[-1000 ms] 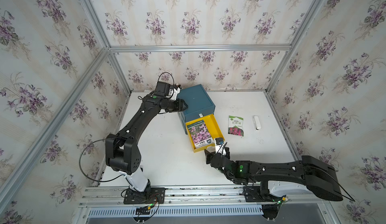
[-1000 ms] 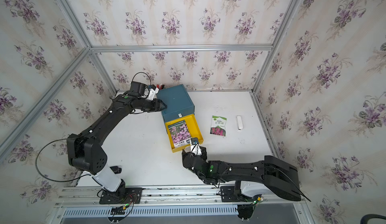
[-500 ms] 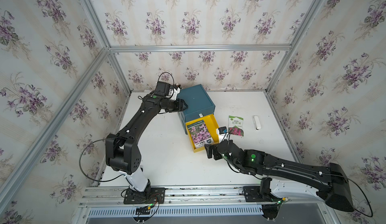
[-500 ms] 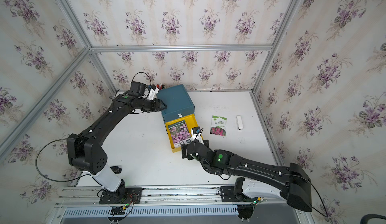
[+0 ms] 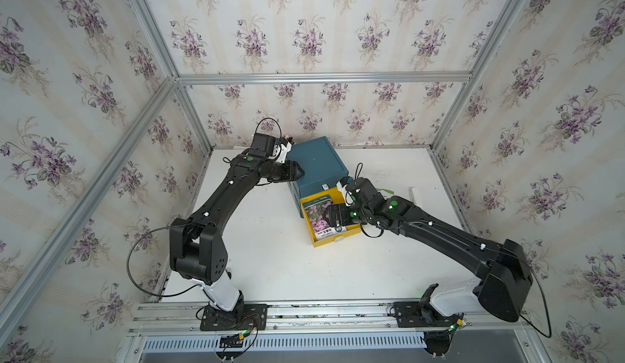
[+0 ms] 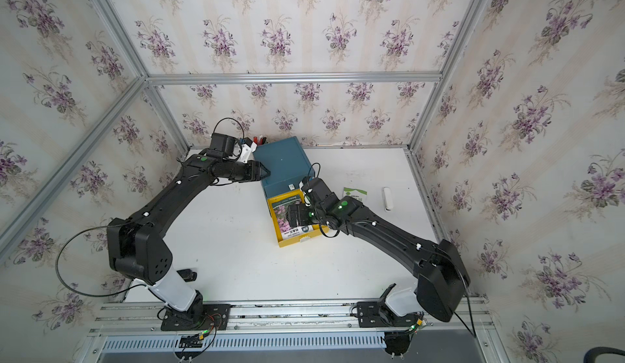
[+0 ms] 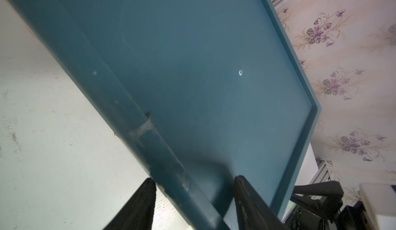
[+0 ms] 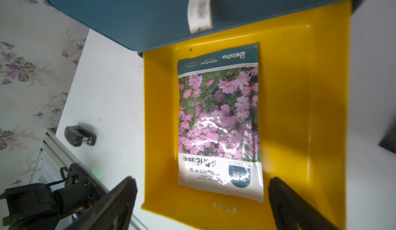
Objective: Take the seed bags out of the drawer
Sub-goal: Pick up the seed packet from the drawer.
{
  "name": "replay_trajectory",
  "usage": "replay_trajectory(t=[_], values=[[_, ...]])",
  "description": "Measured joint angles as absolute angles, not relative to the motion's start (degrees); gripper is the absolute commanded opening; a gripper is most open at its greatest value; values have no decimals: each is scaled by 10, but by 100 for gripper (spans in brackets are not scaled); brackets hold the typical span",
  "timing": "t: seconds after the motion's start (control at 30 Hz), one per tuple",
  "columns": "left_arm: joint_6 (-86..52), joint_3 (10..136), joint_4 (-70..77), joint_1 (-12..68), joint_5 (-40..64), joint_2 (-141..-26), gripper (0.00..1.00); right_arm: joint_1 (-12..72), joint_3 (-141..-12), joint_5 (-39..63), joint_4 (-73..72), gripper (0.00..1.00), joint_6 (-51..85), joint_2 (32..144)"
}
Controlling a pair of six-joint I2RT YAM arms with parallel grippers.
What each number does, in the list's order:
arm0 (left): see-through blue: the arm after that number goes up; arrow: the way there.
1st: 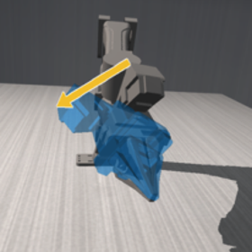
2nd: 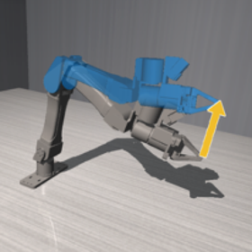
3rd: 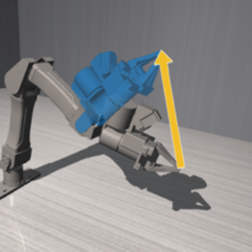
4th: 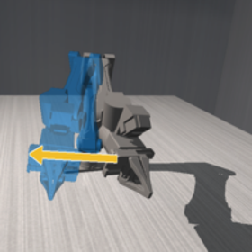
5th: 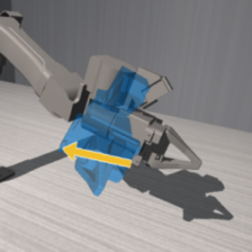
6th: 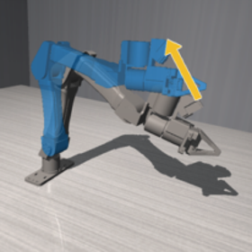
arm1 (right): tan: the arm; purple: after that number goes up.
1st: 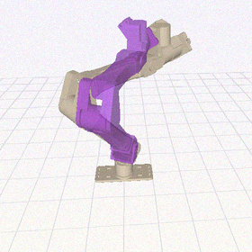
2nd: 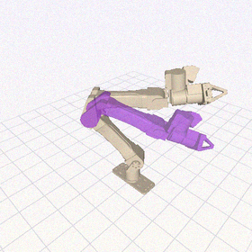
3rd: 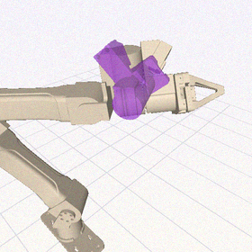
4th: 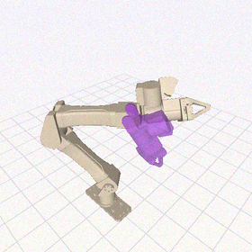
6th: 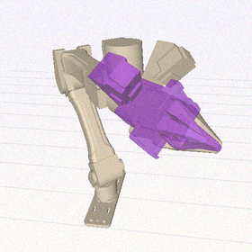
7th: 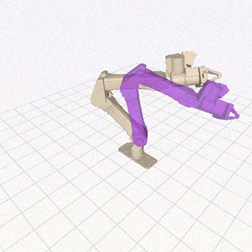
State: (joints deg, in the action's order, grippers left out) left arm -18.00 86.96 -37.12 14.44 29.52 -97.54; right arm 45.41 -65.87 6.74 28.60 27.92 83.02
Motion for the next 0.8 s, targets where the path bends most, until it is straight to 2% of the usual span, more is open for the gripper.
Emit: replay_trajectory(t=[0.33,0.8], values=[[-180,874,-375,145,295,-977,61,420,-696,84,312,84,252,901],[-176,874,-376,145,295,-976,61,412,-699,75,267,67,237,951]])
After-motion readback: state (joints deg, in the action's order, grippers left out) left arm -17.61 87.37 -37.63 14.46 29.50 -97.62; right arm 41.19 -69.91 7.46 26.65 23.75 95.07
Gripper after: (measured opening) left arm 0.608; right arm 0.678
